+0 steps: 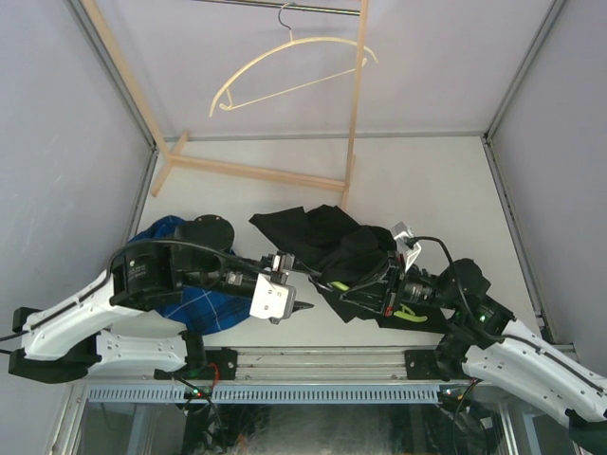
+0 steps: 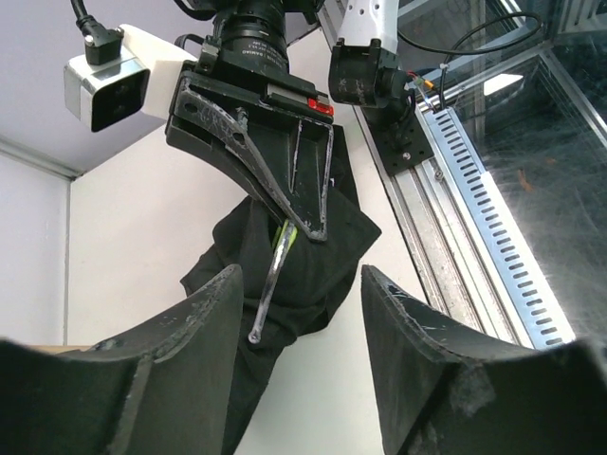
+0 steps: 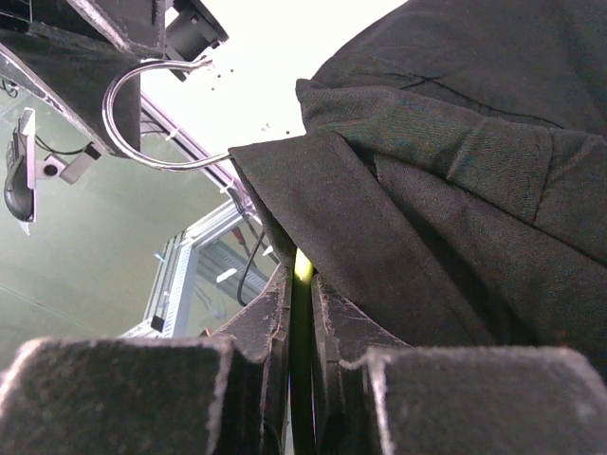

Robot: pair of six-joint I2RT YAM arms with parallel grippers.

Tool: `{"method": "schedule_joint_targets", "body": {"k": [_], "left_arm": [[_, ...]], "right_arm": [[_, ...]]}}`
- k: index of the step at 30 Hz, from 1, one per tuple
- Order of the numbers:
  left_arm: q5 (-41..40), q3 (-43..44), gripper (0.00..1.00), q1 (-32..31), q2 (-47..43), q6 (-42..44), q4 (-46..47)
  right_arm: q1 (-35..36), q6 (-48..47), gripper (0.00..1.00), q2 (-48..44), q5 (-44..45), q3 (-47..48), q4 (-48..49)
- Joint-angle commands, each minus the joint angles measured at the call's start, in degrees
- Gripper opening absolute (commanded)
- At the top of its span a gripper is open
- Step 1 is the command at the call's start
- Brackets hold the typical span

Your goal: Place the shirt on the hanger

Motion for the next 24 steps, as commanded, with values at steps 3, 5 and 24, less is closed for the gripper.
{"method": "schedule_joint_targets", "body": {"k": [3, 5, 24], "left_arm": [[1.6, 2.5, 0.49, -0.2, 0.5, 0.4, 2.8], [1.9, 2.3, 0.46, -0.2, 0.7, 0.2, 3.3], [-1.3, 0.4, 0.40, -0.2, 1.8, 1.0, 3.1]], "right_arm": [[0.7, -0.1, 0.00, 0.6, -0.6, 3.2, 4.9], [0.7, -0.1, 0.00, 0.7, 0.0, 3.3, 4.9], [0.9, 0.7, 0.00, 0.0, -1.4, 3.6, 5.8]]}}
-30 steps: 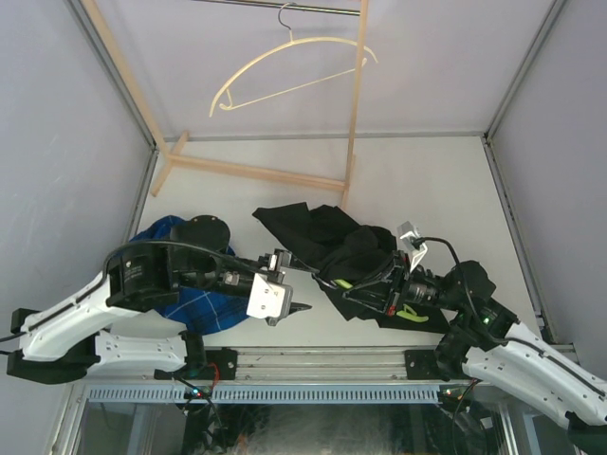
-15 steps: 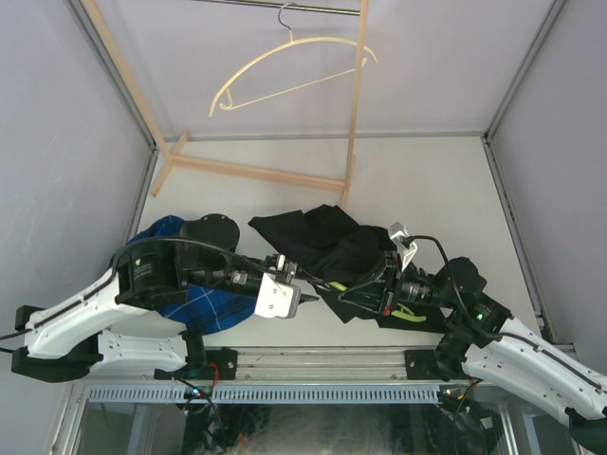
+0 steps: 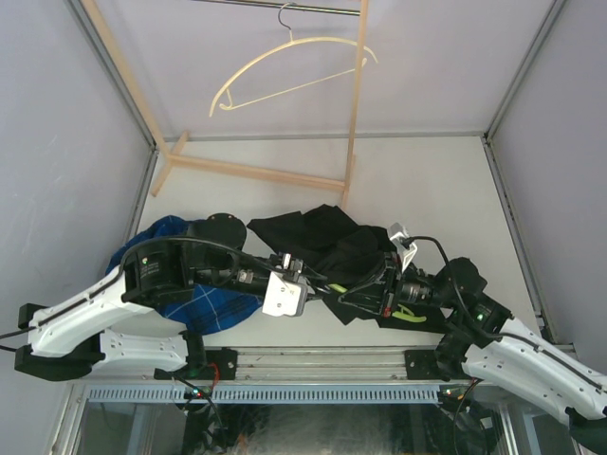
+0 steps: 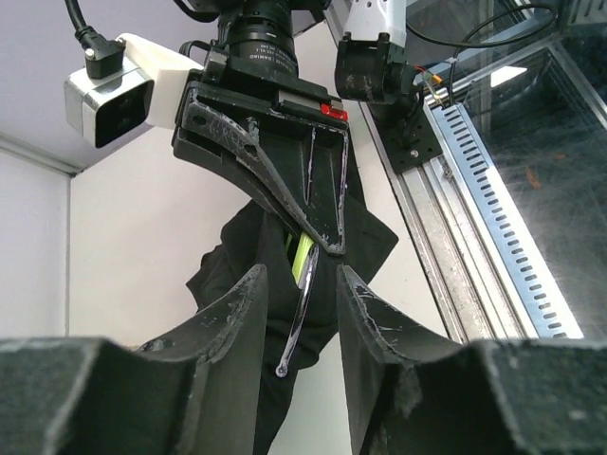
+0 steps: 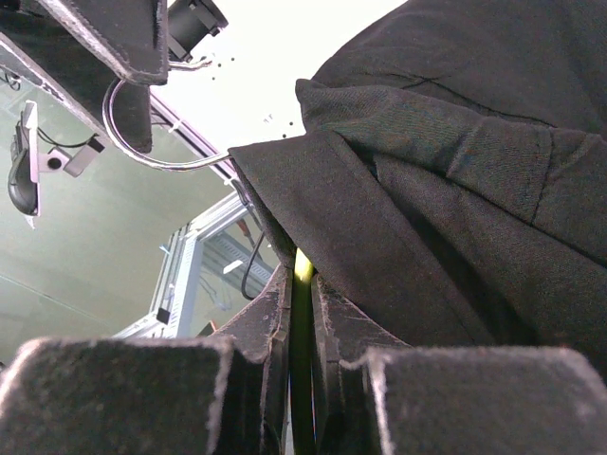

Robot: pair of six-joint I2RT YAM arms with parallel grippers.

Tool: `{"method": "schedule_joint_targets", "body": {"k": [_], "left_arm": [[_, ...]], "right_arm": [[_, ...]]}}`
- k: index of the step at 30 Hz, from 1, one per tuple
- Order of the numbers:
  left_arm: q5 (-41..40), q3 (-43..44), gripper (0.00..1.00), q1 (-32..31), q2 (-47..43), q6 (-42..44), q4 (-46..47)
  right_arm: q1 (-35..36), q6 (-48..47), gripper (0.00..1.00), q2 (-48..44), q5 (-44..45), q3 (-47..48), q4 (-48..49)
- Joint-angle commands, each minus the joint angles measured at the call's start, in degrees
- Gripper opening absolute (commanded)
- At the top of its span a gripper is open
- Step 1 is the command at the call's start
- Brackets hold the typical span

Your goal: Place the shirt on the hanger

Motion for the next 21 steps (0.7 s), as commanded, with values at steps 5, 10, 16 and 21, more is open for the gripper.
{"method": "schedule_joint_targets", "body": {"k": [5, 10, 16, 21], "left_arm": [[-0.8, 0.1, 0.34, -0.2, -0.4, 0.5, 1.6], [-0.3, 0.5, 0.04, -0.2, 0.0, 0.6, 1.8], [-1.2, 1.1, 0.00, -0.1, 0.4, -0.1, 1.0], [-1.6, 1.0, 0.00, -0.1, 0.0, -0.4, 0.2]], "right_arm": [[0.4, 0.4, 0.00, -1.2, -0.4, 4.0, 5.2], [0.4, -0.9, 0.06, -0.5, -0.3, 4.2, 4.4], [0.1, -9.6, 0.45, -2.2, 1.4, 8.0, -6.9], [-1.1, -17.5, 0.52, -3.7, 0.6, 11.1, -15.0]]}}
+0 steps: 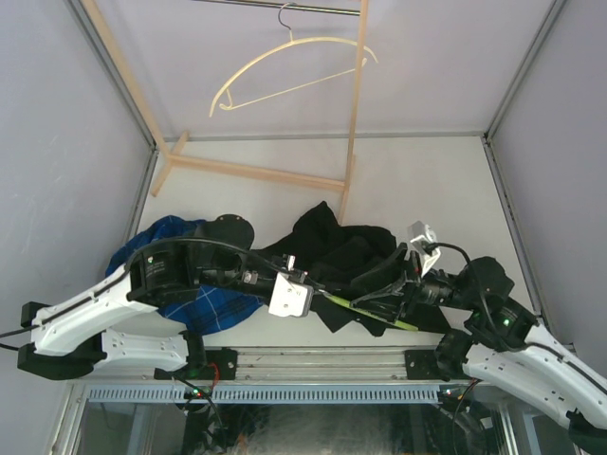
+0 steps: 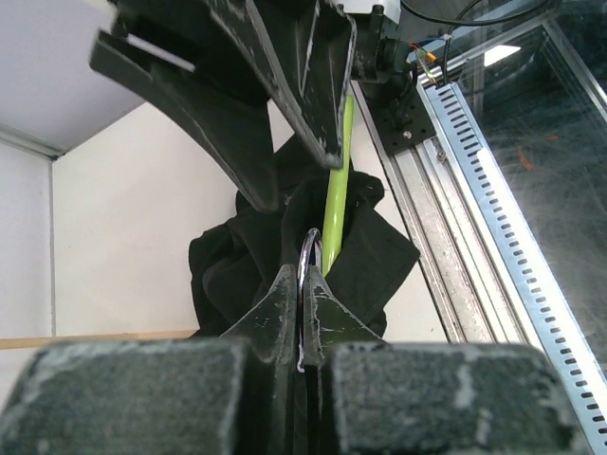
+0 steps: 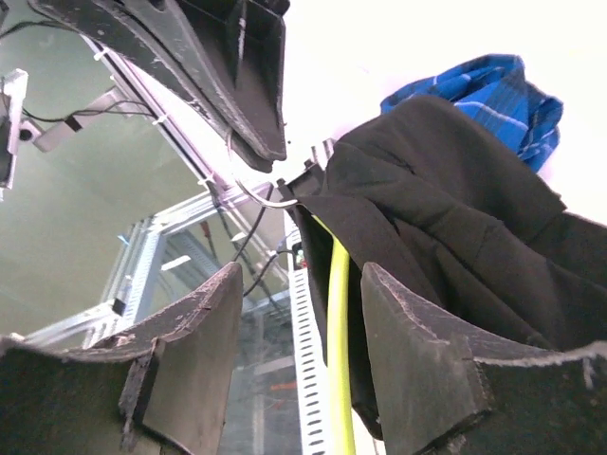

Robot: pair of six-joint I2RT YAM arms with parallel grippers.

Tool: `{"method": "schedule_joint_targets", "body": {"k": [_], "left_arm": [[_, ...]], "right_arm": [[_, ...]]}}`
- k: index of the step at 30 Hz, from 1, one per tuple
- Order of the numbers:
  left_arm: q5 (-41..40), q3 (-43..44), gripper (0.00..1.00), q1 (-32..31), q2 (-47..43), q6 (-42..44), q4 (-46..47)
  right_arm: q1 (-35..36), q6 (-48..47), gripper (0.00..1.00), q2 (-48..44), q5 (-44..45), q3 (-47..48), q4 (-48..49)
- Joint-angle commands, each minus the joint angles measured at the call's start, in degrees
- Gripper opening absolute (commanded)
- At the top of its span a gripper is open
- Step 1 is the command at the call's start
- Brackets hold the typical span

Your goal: Place the shirt on the hanger

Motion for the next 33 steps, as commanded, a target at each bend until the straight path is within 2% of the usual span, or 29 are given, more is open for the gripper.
{"method": "schedule_joint_targets", "body": {"k": [1, 3, 5, 10, 14, 20, 25, 33], "left_arm": [[-0.9, 0.9, 0.00, -0.1, -1.1, -0.8, 2.2], [-1.6, 0.5, 0.00, -0.1, -1.4, -0.9, 2.4], [-2.2, 0.2, 0.00, -0.1, -1.7, -1.0, 2.7], [-4.6, 0.2, 0.00, -0.1, -1.3, -1.5, 2.8], [-5.5, 0.0, 0.00, -0.1, -0.9, -1.9, 2.8], [-5.2, 0.1, 0.00, -0.1, -0.7, -2.1, 3.3], [-4.9, 0.5, 0.00, -0.1, -0.7, -2.1, 3.0], [-4.4, 0.4, 0.00, -0.1, -0.8, -2.1, 2.7]], "right_arm": [[-1.0, -10.6, 0.49, -1.0, -0.2, 4.2, -8.0], [-1.0, -15.2, 0.40, -0.8, -0.6, 5.1, -11.3], [-1.0, -19.4, 0.37, -0.7, -2.1, 5.2, -13.5], [0.8, -31.8, 0.38, -1.6, -4.7, 5.2, -16.2], [4.5, -37.9, 0.39, -2.2, -1.9, 5.1, -15.0], [9.7, -43.4, 0.36, 0.5, 6.1, 4.7, -14.7], [10.8, -44.0, 0.33, 2.1, 11.9, 4.7, -14.4], [10.9, -43.8, 0.33, 2.7, 13.6, 4.4, -13.2]]}}
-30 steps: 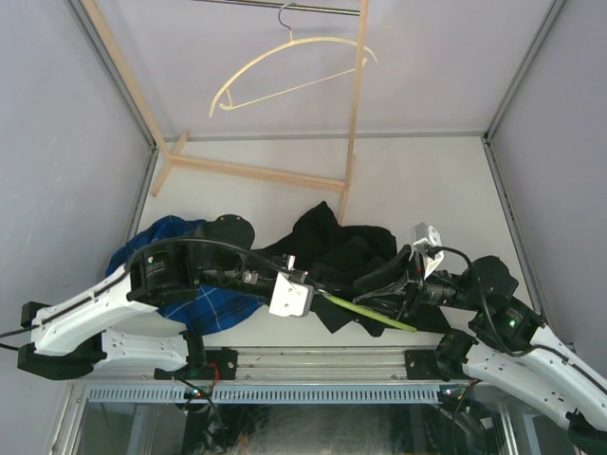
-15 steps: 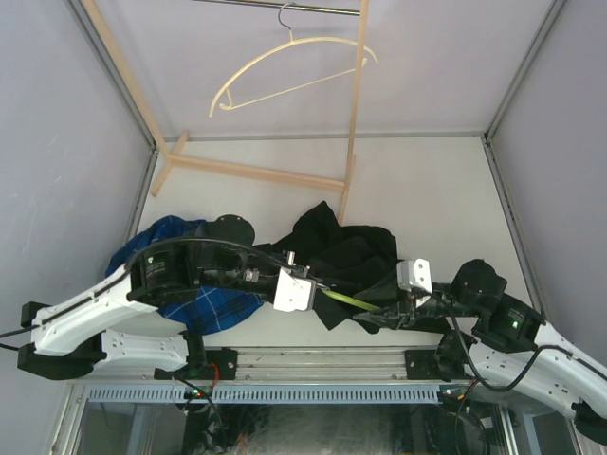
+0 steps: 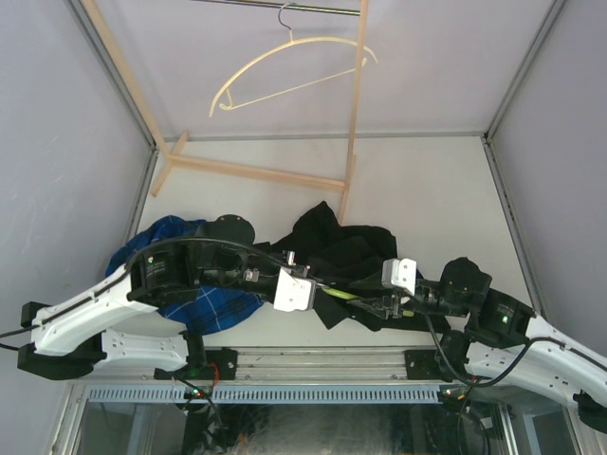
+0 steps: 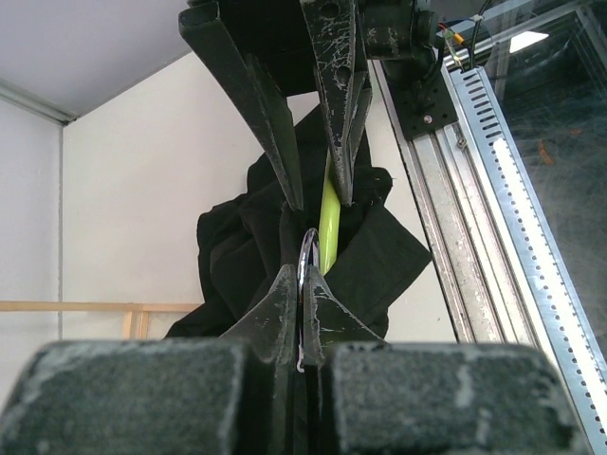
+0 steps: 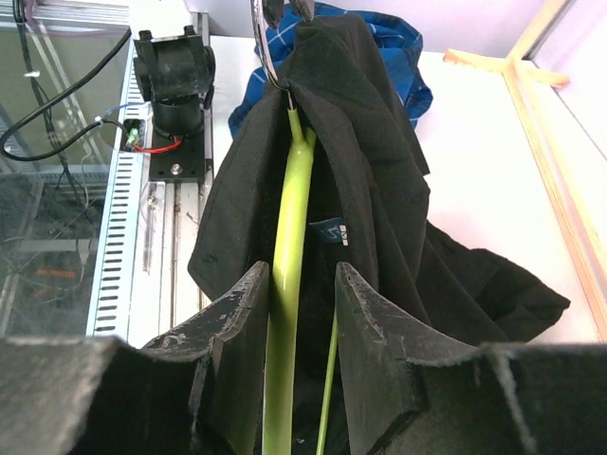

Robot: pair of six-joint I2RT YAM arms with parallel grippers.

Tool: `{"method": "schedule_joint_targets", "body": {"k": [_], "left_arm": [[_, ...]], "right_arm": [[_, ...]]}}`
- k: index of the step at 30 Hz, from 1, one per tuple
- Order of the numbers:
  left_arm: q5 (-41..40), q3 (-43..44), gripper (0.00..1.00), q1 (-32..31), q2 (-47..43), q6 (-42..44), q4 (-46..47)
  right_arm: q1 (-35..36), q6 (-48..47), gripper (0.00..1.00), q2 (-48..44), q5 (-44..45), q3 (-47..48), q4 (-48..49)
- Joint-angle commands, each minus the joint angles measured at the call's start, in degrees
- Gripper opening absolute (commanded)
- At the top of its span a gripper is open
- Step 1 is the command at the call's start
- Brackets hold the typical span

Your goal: Place the shirt on the hanger

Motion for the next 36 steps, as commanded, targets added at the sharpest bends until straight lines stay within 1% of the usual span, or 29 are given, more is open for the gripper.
{"method": "schedule_joint_targets", "body": {"k": [1, 9, 11, 13, 16, 17, 18, 19, 21, 23, 25, 27, 29, 30, 34, 36], "left_arm": [[-0.2, 0.5, 0.00, -0.1, -0.8, -0.6, 3.4], [-0.9, 0.4, 0.00, -0.1, -1.2, -0.7, 4.0], [-1.1, 0.3, 0.00, -0.1, -1.4, -0.7, 3.9], [-1.4, 0.1, 0.00, -0.1, -1.4, -0.7, 4.1], [-2.6, -0.2, 0.01, -0.1, -1.4, -1.3, 4.7], [-3.6, -0.5, 0.03, -0.1, -1.4, -1.9, 5.3], [-4.6, -1.0, 0.07, -0.1, -1.5, -2.7, 6.2], [-5.4, -1.5, 0.13, -0.1, -1.7, -3.7, 7.1], [-7.7, -3.4, 0.34, -0.1, -2.5, -6.7, 10.1], [-10.4, -6.8, 0.51, -0.1, -4.4, -10.5, 14.8], [-13.8, -10.4, 0.64, -0.1, -6.8, -14.5, 19.8], [-18.3, -14.0, 0.74, -0.1, -9.6, -18.8, 24.3], [-23.9, -17.7, 0.80, -0.1, -13.1, -24.0, 29.2], [-26.4, -20.0, 0.81, -0.1, -15.0, -26.8, 32.1], [-34.7, -29.4, 0.80, -0.1, -20.7, -38.7, 43.2], [-38.1, -32.8, 0.79, -0.1, -21.1, -44.5, 46.8]], "right_arm": [[0.5, -1.0, 0.33, 1.1, 1.8, 0.6, 2.3], [1.2, -0.2, 0.33, 5.0, 2.3, 0.6, 1.8], [1.3, -0.2, 0.32, 5.6, 2.8, 0.6, 2.0], [1.5, 0.1, 0.25, 6.0, 3.4, 0.7, 2.4], [1.4, 1.7, 0.07, 6.1, 4.1, 0.6, 3.3], [1.5, 2.6, 0.00, 5.9, 4.6, 0.6, 3.6], [1.5, 3.5, 0.00, 5.9, 5.4, 0.6, 3.9], [1.5, 4.8, 0.00, 5.7, 6.2, 0.6, 4.1], [1.5, 7.3, 0.00, 5.4, 7.7, 0.7, 4.4], [1.5, 10.1, 0.00, 5.0, 10.2, 0.6, 4.9], [1.5, 12.4, 0.00, 4.6, 12.9, 0.5, 6.1], [1.5, 15.1, 0.00, 3.8, 15.8, 0.0, 8.2], [1.6, 18.1, 0.00, 3.0, 19.0, -0.4, 10.6], [1.5, 20.0, 0.00, 2.7, 20.7, -0.5, 11.6], [1.5, 28.5, 0.00, 2.4, 28.0, -0.5, 15.3], [1.6, 32.3, 0.00, 2.4, 30.1, -0.6, 17.1]]}}
